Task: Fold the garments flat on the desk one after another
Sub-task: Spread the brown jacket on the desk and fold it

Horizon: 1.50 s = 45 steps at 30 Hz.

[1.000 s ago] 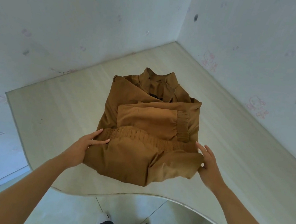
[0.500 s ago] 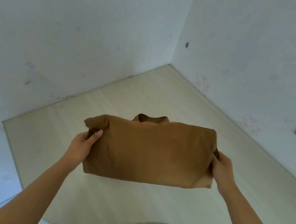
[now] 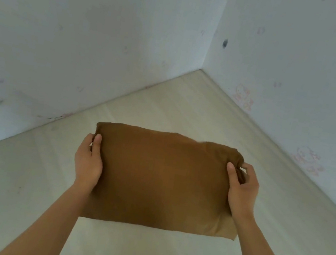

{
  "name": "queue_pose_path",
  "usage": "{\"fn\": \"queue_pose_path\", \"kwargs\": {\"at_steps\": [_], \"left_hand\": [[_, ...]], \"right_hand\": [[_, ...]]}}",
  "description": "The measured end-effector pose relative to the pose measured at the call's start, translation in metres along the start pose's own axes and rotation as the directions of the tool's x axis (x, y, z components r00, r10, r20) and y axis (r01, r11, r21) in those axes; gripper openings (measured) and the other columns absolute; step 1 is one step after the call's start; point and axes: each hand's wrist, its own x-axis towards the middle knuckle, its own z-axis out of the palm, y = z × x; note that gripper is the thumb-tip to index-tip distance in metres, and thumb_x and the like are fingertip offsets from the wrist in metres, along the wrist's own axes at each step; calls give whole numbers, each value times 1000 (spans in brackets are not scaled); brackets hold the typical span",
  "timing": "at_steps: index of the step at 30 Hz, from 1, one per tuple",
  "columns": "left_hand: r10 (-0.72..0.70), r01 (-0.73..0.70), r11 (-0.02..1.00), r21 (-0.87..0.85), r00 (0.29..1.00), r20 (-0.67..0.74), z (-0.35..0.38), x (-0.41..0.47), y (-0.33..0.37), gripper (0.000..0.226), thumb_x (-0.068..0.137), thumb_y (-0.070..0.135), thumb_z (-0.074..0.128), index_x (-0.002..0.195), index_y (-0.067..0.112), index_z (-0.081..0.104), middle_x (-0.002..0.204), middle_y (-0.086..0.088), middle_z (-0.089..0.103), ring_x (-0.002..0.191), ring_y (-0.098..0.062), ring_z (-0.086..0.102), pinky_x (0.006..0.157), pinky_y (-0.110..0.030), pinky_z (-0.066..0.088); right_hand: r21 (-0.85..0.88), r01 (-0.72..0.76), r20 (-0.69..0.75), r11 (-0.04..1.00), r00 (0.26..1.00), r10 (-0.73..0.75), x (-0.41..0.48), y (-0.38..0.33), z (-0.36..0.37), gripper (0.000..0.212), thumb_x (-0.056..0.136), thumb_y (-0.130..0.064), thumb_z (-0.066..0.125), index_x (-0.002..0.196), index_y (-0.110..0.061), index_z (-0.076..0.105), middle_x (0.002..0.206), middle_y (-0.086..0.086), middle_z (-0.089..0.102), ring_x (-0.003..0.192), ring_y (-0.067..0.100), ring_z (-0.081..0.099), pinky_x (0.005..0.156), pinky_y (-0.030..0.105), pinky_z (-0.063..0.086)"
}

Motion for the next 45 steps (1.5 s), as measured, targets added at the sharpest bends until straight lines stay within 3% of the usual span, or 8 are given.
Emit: {"fn": "queue_pose_path", "kwargs": {"at_steps": [5, 15, 19, 27, 34, 38, 41, 45], "left_hand": [[-286, 264, 938, 225, 956, 70, 20, 38, -27, 34, 101, 34, 42, 117, 8, 58, 117, -13, 61, 95, -27, 54, 82, -38, 42], [-203, 182, 953, 242, 977, 63, 19, 31, -27, 27, 93, 45, 56, 102, 20, 57, 94, 2, 58, 86, -20, 56, 74, -31, 42], [-168, 156, 962, 225, 985, 35, 22, 50, -25, 30, 95, 33, 57, 81, 7, 63, 75, -5, 60, 76, -28, 58, 60, -30, 38], [-381, 357, 919, 166, 912, 152, 26, 72, -17, 34, 97, 47, 46, 97, 15, 57, 91, 0, 56, 93, -23, 53, 84, -38, 41], [-363, 361, 930, 70, 932, 13, 42, 91, 0, 21, 96, 26, 56, 98, 8, 66, 93, -4, 62, 97, -28, 59, 76, -33, 41], [-38, 61, 948, 311, 996, -79, 49, 66, 15, 35, 100, 25, 44, 133, 14, 49, 136, -9, 50, 125, -28, 47, 105, -40, 35], [305, -378, 762, 525, 926, 224, 63, 8, 26, 48, 101, 46, 27, 148, 37, 28, 157, 5, 26, 146, -21, 18, 120, -43, 6], [211, -534, 523, 664, 836, 506, 89, -38, -15, 59, 94, 68, 11, 149, 48, 4, 162, 6, 1, 149, -26, -1, 115, -60, -1]], "right_hand": [[-151, -311, 165, 938, 928, 334, 47, 35, 24, 28, 98, -40, 48, 116, -20, 57, 112, 0, 60, 99, 18, 55, 86, 32, 43], [-372, -115, 116, 921, 979, 169, 51, 35, 26, 29, 95, -48, 47, 86, -23, 58, 86, -9, 58, 79, 12, 55, 70, 29, 41], [-172, -227, -30, 959, 974, 225, 71, 31, 29, 36, 96, -35, 53, 69, -11, 49, 64, 2, 46, 64, 20, 46, 56, 31, 35], [-206, -421, 104, 883, 888, 448, 106, 11, 25, 61, 95, -48, 48, 120, 7, 57, 121, 25, 52, 114, 40, 53, 99, 48, 42], [-132, -345, -17, 929, 938, 346, 130, 13, 42, 23, 94, -31, 58, 97, -9, 62, 99, 8, 63, 91, 26, 58, 80, 36, 46], [-430, -83, -6, 899, 996, 89, 114, -7, 52, 32, 98, -33, 48, 126, -18, 51, 138, 8, 47, 122, 25, 47, 105, 43, 35], [-585, 368, 255, 723, 929, -267, 60, -22, 68, 44, 102, -44, 29, 145, -35, 32, 157, -4, 22, 147, 20, 16, 118, 41, 11], [-673, 598, 574, 436, 794, -202, 12, 29, 87, 52, 99, -59, 8, 150, -48, 1, 161, -6, -3, 149, 20, -3, 120, 46, 3]]}}
